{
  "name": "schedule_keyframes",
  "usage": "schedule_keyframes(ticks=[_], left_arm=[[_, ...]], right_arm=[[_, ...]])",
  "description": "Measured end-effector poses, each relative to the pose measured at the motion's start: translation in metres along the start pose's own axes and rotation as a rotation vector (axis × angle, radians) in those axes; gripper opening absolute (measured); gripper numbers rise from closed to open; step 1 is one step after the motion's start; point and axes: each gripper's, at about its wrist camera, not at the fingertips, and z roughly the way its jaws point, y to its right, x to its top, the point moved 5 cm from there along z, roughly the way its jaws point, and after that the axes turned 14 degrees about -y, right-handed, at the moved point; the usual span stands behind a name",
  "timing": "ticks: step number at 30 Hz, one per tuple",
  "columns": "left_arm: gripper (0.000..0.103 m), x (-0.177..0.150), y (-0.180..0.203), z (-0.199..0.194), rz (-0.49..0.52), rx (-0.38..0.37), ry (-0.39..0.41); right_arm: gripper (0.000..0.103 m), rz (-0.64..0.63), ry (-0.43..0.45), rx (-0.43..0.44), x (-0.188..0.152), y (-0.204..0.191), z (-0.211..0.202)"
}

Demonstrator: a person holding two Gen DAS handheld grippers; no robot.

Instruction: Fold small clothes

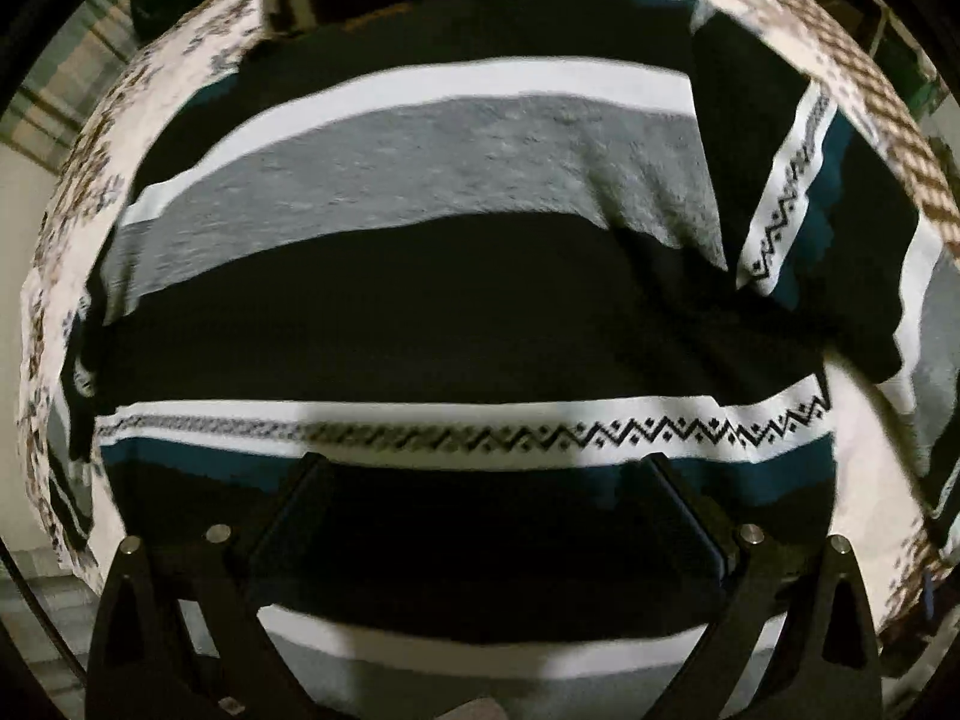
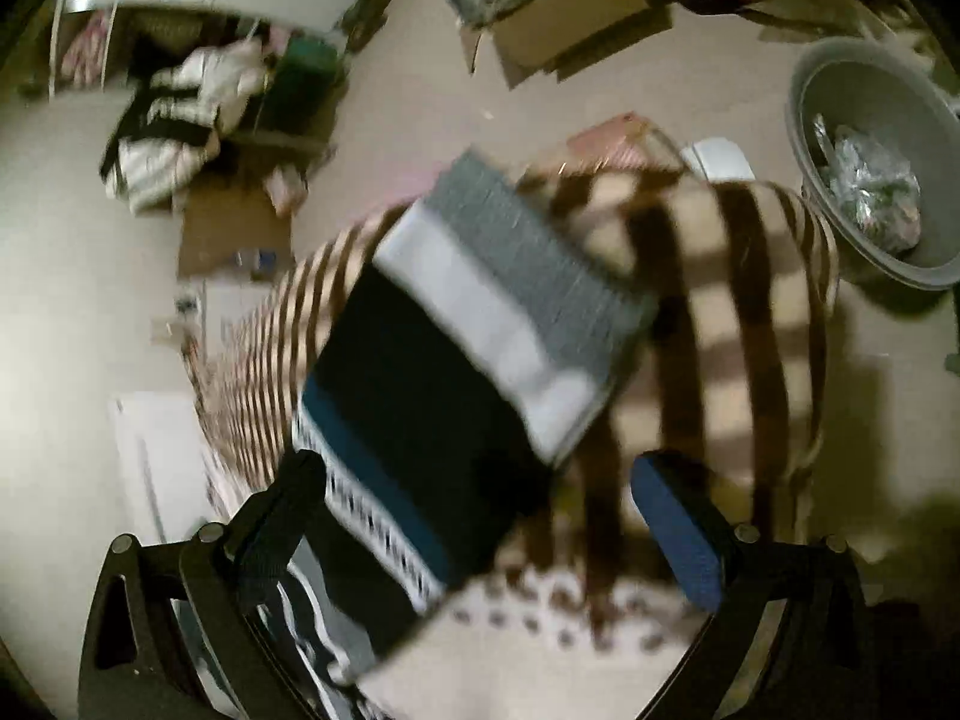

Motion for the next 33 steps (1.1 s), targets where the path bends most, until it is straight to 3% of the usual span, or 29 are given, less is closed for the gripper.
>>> schedule_keyframes(ticks=[8,10,12,14,18,22,26,33], left_arm=[[0.103,0.007,0.020,0.005,0.028,0.012,0.014],[0.103,0.008,0.021,0.005,0.027,0.012,0.016],[0.103,0.011,0.020,0.005,0.029,0.010,0.018],[0.103,0.012,0.021,0.006,0.029,0.006,0.023],[0.103,0.013,0.016,0.004,0.016,-0.011,0.027],[0.103,0.014,0.002,-0.007,-0.010,-0.041,0.041],[0.103,0.014,-0.022,-0.020,-0.042,-0.072,0.058],[0.103,0.014,-0.086,-0.035,-0.140,-0.117,0.075]], right_arm=[[0.100,0.044,0.125,0.081,0.038,0.012,0.000],[0.094,0.032,0.152,0.072,0.046,0.012,-0.003],[0.068,0.015,0.183,0.043,0.055,0.015,-0.009],[0.049,0.005,0.197,0.011,0.062,0.018,-0.017],[0.019,-0.046,0.188,-0.074,0.067,0.016,-0.017],[0.015,-0.115,0.185,-0.106,0.055,-0.008,-0.031],[0.014,-0.215,0.182,-0.128,0.022,-0.050,-0.053],[0.014,-0.481,0.137,-0.089,-0.062,-0.183,-0.073]])
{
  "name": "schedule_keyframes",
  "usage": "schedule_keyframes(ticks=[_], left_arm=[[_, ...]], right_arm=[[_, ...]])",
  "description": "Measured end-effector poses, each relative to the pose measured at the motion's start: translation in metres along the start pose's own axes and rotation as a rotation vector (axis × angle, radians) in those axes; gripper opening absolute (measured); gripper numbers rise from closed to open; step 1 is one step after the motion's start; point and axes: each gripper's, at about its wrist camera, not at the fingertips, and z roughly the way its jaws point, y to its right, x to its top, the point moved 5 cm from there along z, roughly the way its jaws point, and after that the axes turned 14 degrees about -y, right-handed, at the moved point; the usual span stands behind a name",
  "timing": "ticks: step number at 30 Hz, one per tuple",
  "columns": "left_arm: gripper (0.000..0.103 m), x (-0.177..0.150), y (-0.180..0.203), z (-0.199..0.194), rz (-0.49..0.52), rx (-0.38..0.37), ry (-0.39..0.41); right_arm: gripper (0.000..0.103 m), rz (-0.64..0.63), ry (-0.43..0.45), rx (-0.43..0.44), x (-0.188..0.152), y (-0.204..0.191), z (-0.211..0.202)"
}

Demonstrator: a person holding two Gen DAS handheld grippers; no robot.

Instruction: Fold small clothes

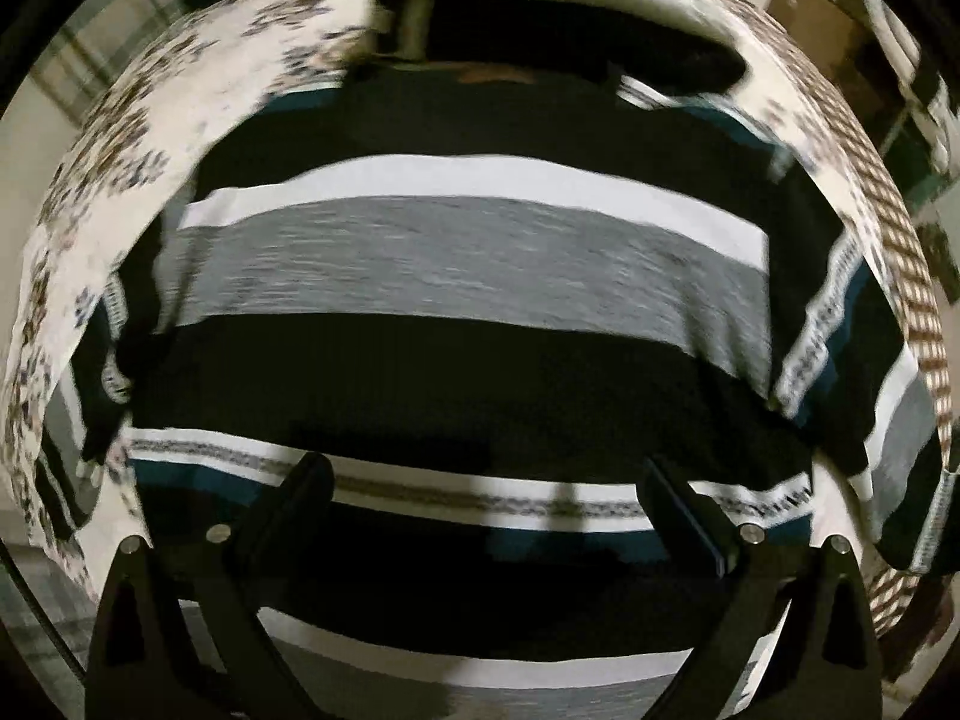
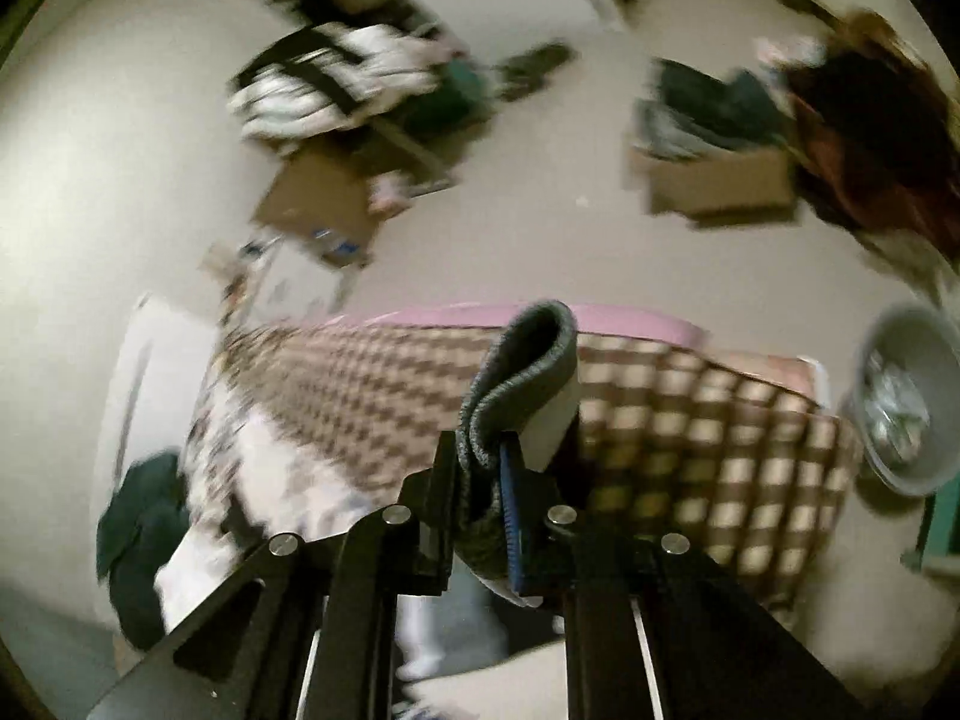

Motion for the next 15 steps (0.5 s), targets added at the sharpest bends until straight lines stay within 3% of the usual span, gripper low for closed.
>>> schedule_keyframes(ticks=[3,7,10,15], left_arm=[[0.103,0.006,-0.038,-0.003,-0.053,0.001,0.007],[0.103,0.009,-0.093,-0.003,-0.141,0.005,0.007],[0.103,0.006,-0.142,0.000,-0.217,0.021,0.014],[0.103,-0.009,-0.216,0.006,-0.338,0.058,0.015]], right_arm=[[0.014,-0.135,-0.050,0.043,-0.025,-0.084,0.000],[0.013,-0.321,-0.167,0.105,-0.089,-0.191,0.020],[0.013,-0.467,-0.309,0.146,-0.174,-0.267,0.057],[0.013,-0.638,-0.516,0.135,-0.324,-0.329,0.125]])
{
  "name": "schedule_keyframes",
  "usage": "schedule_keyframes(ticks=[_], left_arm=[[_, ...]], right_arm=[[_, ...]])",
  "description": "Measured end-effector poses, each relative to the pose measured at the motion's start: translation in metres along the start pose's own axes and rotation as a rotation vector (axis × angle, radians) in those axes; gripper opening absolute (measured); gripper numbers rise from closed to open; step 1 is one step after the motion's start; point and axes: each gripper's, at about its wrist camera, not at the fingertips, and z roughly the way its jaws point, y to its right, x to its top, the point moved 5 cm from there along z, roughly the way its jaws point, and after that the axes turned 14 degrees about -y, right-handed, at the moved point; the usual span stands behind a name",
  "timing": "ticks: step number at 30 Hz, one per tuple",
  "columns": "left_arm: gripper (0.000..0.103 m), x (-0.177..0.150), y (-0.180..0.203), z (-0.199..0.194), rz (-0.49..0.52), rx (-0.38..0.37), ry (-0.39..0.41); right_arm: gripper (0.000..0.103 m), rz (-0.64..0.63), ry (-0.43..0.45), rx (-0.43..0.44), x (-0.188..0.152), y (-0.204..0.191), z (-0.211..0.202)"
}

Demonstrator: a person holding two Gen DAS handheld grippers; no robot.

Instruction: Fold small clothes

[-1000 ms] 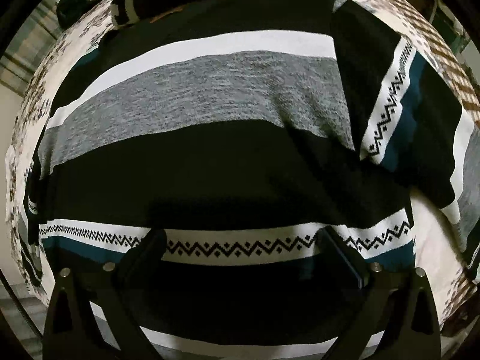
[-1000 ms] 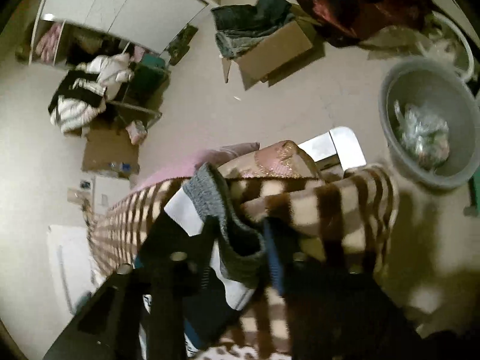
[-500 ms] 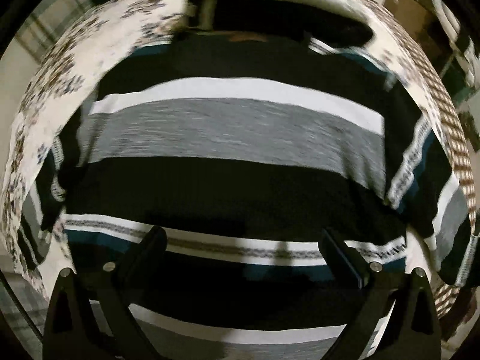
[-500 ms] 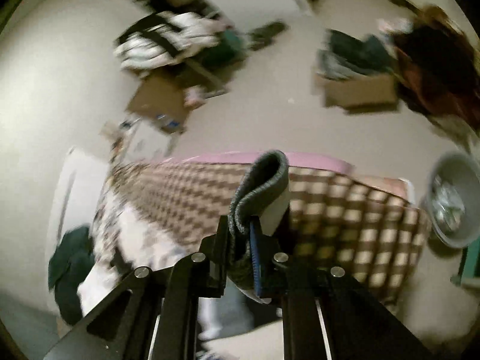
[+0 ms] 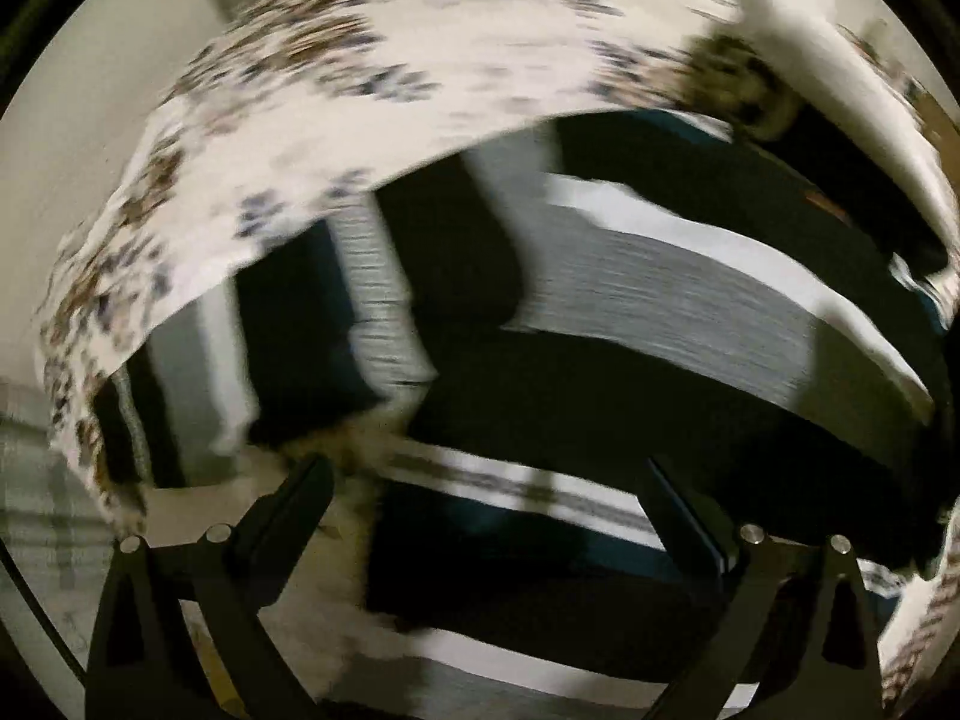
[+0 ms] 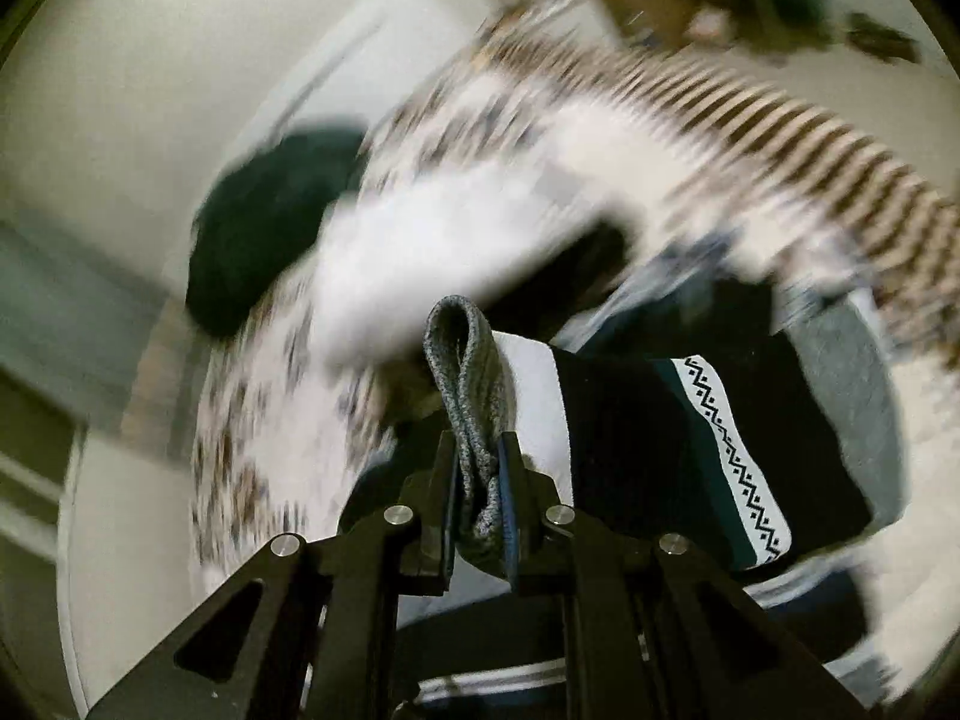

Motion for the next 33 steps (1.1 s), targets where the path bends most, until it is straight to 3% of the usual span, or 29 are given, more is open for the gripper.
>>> schedule_keyframes(ticks=[7,12,17,22,25,27,29,33], left_arm=[[0.103,0.005,-0.092,0.021,-0.159,0.032,-0.029],[0.103,-0.004,-0.124,0.029,-0.226,0.025,-0.048],[0.103,-0.008,-0.144,0.034,-0.270,0.014,-0.052],[0.103,-0.009,-0.172,0.037,-0.341,0.003,-0.056],[0.103,-0.012,-0.194,0.041,-0.408,-0.028,-0.062],[0.103,-0.015,-0.213,0.045,-0.463,-0.058,-0.065],[0.103,-0.022,-0.235,0.054,-0.537,-0.118,-0.070],[0.103,-0.044,-0.286,0.077,-0.745,-0.267,-0.095]], right_arm=[[0.013,-0.157,-0.212,-0.091,-0.075,-0.083,0.145],[0.013,-0.207,-0.253,-0.155,-0.082,-0.093,0.186],[0.013,-0.231,-0.271,-0.197,-0.066,-0.100,0.203],[0.013,-0.272,-0.325,-0.223,-0.076,-0.116,0.224],[0.026,-0.212,-0.440,-0.135,-0.079,-0.108,0.229],[0.066,-0.133,-0.490,-0.013,-0.077,-0.096,0.215],[0.075,-0.107,-0.459,0.005,-0.071,-0.085,0.193],[0.077,-0.132,-0.419,-0.086,-0.066,-0.065,0.160]])
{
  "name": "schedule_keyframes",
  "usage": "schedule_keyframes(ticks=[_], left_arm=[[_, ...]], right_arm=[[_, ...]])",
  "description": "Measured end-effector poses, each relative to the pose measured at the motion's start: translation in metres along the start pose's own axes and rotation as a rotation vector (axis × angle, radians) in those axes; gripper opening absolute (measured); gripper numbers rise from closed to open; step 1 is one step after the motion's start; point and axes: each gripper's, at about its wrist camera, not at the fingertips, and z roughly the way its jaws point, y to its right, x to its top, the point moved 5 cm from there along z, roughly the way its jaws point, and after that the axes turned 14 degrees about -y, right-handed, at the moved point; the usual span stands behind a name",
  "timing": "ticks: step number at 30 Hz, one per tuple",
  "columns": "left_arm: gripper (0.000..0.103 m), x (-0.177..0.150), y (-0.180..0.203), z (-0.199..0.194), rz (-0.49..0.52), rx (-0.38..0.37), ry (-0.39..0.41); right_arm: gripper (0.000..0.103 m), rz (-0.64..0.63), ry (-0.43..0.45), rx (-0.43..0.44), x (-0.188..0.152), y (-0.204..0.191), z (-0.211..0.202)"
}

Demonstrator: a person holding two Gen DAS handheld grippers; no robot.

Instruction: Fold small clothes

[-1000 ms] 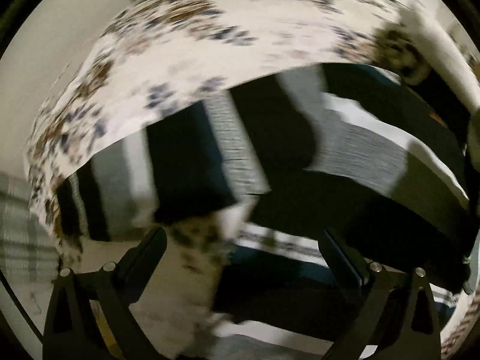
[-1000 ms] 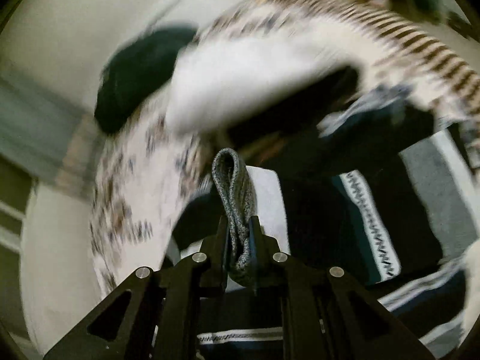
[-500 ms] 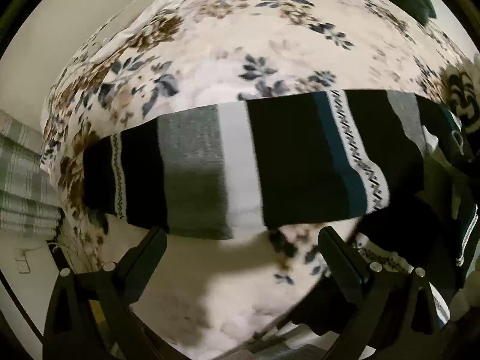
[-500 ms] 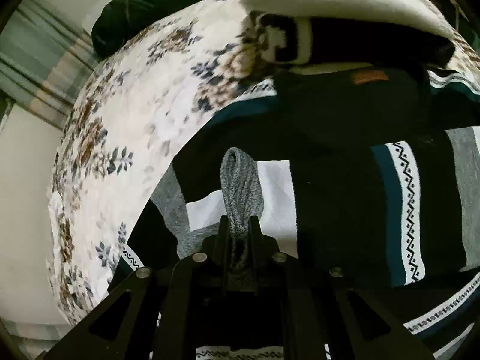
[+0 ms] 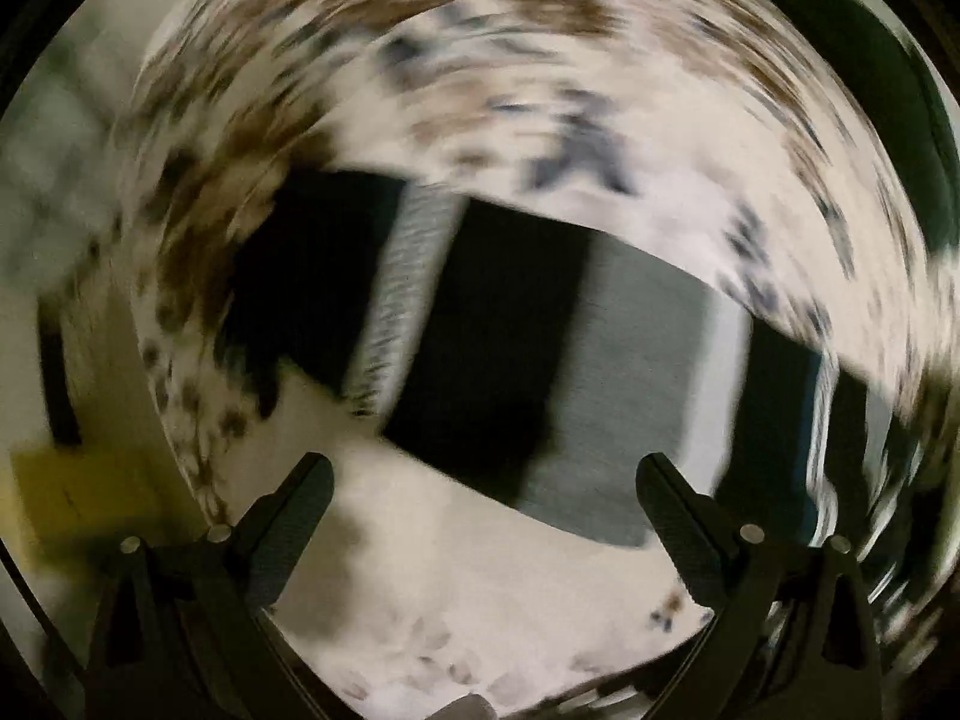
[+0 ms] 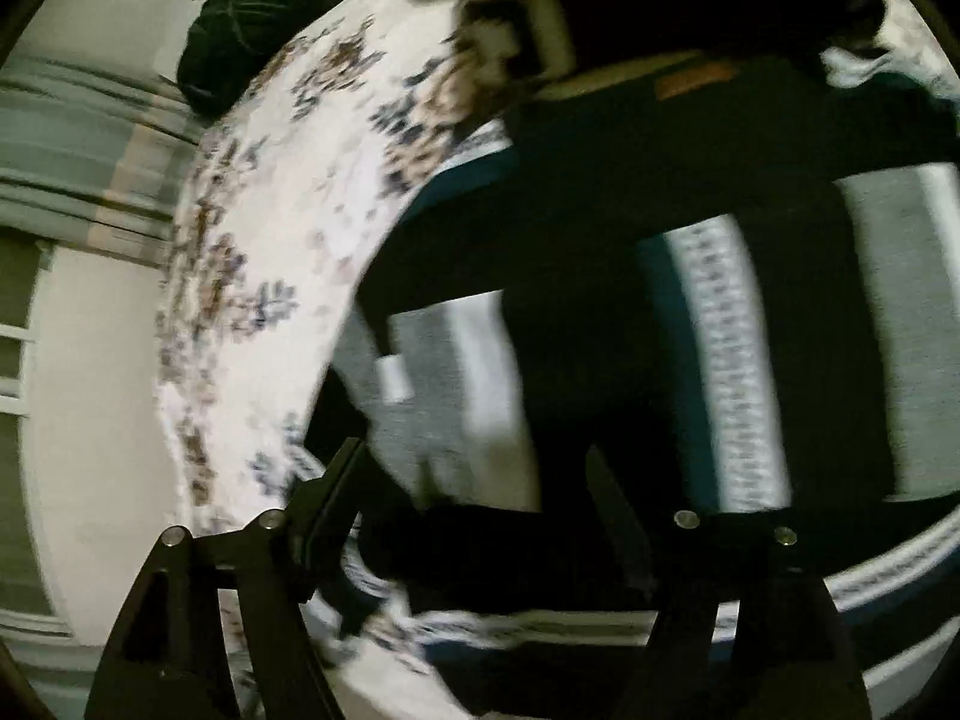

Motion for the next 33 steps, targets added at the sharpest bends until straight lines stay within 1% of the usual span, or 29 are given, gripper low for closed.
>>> schedule_keyframes(ticks=[3,5,6,7,8,11,13,15,16,18,19,20,21,22,23,24,25,27,29,30,32,33], left_arm=[[0.103,0.012,-0.053,0.009,-0.230,-0.139,-0.009],[0.103,0.020,-0.086,0.018,-0.378,-0.230,0.002],[0.103,0.022,-0.096,0.021,-0.424,-0.258,0.008],[0.103,0.026,-0.107,0.025,-0.481,-0.303,0.024],[0.102,0.029,-0.113,0.028,-0.508,-0.337,0.036],[0.098,0.033,-0.119,0.037,-0.576,-0.396,0.043],[0.098,0.036,-0.117,0.040,-0.594,-0.403,0.064],[0.097,0.041,-0.115,0.039,-0.593,-0.387,0.096],[0.094,0.044,-0.112,0.038,-0.589,-0.375,0.117],[0.077,0.053,-0.107,0.036,-0.570,-0.344,0.152],[0.045,0.059,-0.103,0.035,-0.546,-0.327,0.165],[0.023,0.063,-0.099,0.037,-0.514,-0.302,0.155],[0.022,0.067,-0.093,0.038,-0.485,-0.248,0.139],[0.015,0.070,-0.089,0.036,-0.463,-0.214,0.153],[0.006,0.073,-0.085,0.032,-0.439,-0.209,0.174],[0.006,0.076,-0.080,0.029,-0.403,-0.195,0.183],[0.006,0.077,-0.076,0.025,-0.384,-0.189,0.192],[0.006,0.078,-0.071,0.014,-0.351,-0.188,0.222],[0.005,0.078,-0.065,-0.002,-0.305,-0.176,0.259],[0.005,0.076,-0.062,-0.012,-0.279,-0.169,0.281],[0.005,0.073,-0.052,-0.029,-0.227,-0.152,0.317],[0.005,0.071,-0.044,-0.041,-0.188,-0.145,0.341]], right_arm=[[0.077,-0.017,0.001,-0.078,-0.005,0.011,-0.005],[0.077,-0.018,-0.014,-0.102,-0.007,0.016,-0.002],[0.077,-0.014,-0.025,-0.114,-0.008,0.019,0.002],[0.077,-0.005,-0.030,-0.123,-0.008,0.021,0.005],[0.077,0.001,-0.032,-0.121,-0.009,0.021,0.007],[0.077,0.001,-0.035,-0.130,-0.011,0.015,0.017],[0.077,-0.005,-0.033,-0.127,-0.014,0.009,0.022],[0.077,-0.015,-0.026,-0.133,-0.017,0.002,0.024],[0.077,-0.019,-0.024,-0.134,-0.018,-0.001,0.025],[0.077,-0.028,-0.014,-0.144,-0.019,-0.006,0.024],[0.077,-0.031,-0.008,-0.153,-0.018,-0.007,0.023],[0.077,-0.033,-0.001,-0.169,-0.017,-0.007,0.021],[0.077,-0.033,0.008,-0.208,-0.016,-0.006,0.020],[0.077,-0.033,0.017,-0.245,-0.016,-0.004,0.018],[0.077,-0.033,0.034,-0.318,-0.014,-0.002,0.014],[0.077,-0.036,0.048,-0.409,-0.013,0.001,0.011],[0.077,-0.039,0.058,-0.473,-0.013,0.004,0.009],[0.077,-0.045,0.077,-0.569,-0.013,0.010,0.003],[0.077,-0.065,0.081,-0.636,-0.014,0.014,-0.001],[0.082,-0.073,0.080,-0.653,-0.015,0.016,-0.002],[0.088,-0.085,0.076,-0.669,-0.016,0.023,-0.004],[0.088,-0.090,0.077,-0.673,-0.018,0.026,-0.006]])
